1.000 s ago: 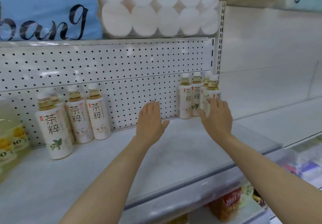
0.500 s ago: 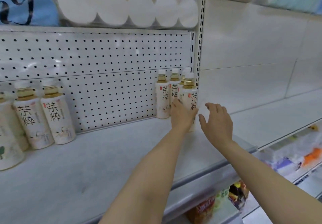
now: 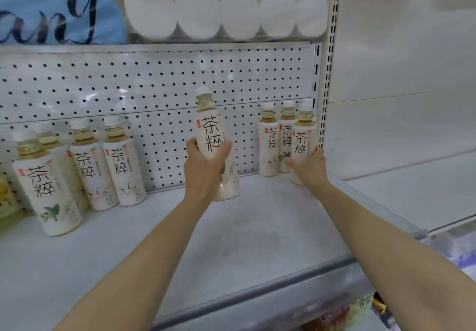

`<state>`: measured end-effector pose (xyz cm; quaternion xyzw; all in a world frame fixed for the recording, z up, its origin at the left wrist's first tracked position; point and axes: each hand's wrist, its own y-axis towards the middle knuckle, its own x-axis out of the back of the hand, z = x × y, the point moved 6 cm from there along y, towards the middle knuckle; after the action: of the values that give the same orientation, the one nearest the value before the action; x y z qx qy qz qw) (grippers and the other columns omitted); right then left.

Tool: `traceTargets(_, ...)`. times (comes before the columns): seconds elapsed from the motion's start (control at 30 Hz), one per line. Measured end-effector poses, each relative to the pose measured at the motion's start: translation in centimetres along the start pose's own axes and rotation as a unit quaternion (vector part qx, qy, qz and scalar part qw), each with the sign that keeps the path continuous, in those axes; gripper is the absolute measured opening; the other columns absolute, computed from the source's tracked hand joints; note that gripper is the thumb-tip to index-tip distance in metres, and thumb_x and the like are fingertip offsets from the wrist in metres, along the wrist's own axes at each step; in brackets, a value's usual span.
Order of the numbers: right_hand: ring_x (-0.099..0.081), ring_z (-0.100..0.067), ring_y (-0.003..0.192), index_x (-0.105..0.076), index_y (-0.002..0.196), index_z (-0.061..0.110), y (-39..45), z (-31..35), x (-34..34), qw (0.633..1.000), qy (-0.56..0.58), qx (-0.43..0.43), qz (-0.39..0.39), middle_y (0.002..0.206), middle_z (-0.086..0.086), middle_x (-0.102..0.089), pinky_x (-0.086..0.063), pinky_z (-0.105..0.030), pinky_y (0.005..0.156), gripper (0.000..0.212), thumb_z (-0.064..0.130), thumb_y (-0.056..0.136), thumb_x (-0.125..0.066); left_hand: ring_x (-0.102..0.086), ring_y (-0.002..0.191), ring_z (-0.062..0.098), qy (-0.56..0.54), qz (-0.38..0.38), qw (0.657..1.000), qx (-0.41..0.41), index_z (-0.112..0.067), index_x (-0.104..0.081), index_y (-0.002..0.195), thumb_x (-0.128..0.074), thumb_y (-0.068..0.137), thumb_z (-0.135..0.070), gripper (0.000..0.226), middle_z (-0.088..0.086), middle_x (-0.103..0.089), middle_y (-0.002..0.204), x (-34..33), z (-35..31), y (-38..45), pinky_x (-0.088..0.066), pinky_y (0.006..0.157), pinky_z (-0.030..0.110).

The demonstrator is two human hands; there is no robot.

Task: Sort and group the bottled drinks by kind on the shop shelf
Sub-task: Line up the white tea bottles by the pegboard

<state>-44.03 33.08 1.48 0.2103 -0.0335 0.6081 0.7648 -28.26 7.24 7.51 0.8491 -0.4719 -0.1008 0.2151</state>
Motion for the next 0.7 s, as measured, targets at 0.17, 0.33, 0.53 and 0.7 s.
traceTargets(0.17, -0.054, -0.034, 0.120, -0.034, 0.129, 0.007, 0.4, 0.1, -0.2, 0.998, -0.036, -0.016, -0.054, 0.127, -0.013, -0.053, -0.049, -0.052, 0.097, 0.081, 0.031, 0.070, -0.085, -0.057, 0.094, -0.003, 0.072, -0.049, 0.996, -0.018, -0.021, -0.042, 0.127, -0.075, 0.085, -0.044, 0.058, -0.014, -0.059, 0.106, 7.0, 1.4, -0.5, -0.044, 0.070, 0.019)
traceTargets(0.33, -0.062, -0.029, 0.104, -0.036, 0.118, 0.010, -2.8, 2.4, -3.8, 0.997, 0.077, -0.002, -0.033, 0.114, -0.006, -0.058, -0.055, -0.052, 0.089, 0.067, 0.022, 0.072, -0.084, -0.061, 0.097, 0.006, 0.071, -0.103, 0.992, -0.015, -0.024, -0.044, 0.126, -0.071, 0.090, -0.040, 0.048, -0.013, -0.061, 0.109, 12.3, 1.9, -0.5, -0.048, 0.074, 0.024)
traceTargets(0.53, -0.060, -0.022, 0.100, -0.033, 0.120, 0.011, -8.7, 8.6, -11.3, 0.988, 0.133, 0.044, 0.059, 0.107, -0.002, -0.055, -0.052, -0.035, 0.074, 0.056, 0.011, 0.082, -0.073, -0.057, 0.089, -0.010, 0.115, -0.184, 0.975, -0.046, -0.022, -0.043, 0.129, -0.070, 0.091, -0.030, 0.047, -0.024, -0.053, 0.098, 18.6, 1.0, -0.8, -0.044, 0.059, 0.004)
traceTargets(0.7, -0.058, -0.017, 0.092, -0.028, 0.119, 0.014, -15.5, 13.4, -18.8, 0.975, 0.131, 0.045, 0.176, 0.104, 0.001, -0.052, -0.053, -0.035, 0.075, 0.055, 0.017, 0.086, -0.073, -0.060, 0.093, 0.009, 0.184, -0.189, 0.963, -0.052, -0.030, -0.040, 0.126, -0.075, 0.085, -0.044, 0.056, -0.016, -0.056, 0.103, 24.5, 1.5, -0.9, -0.051, 0.072, 0.027)
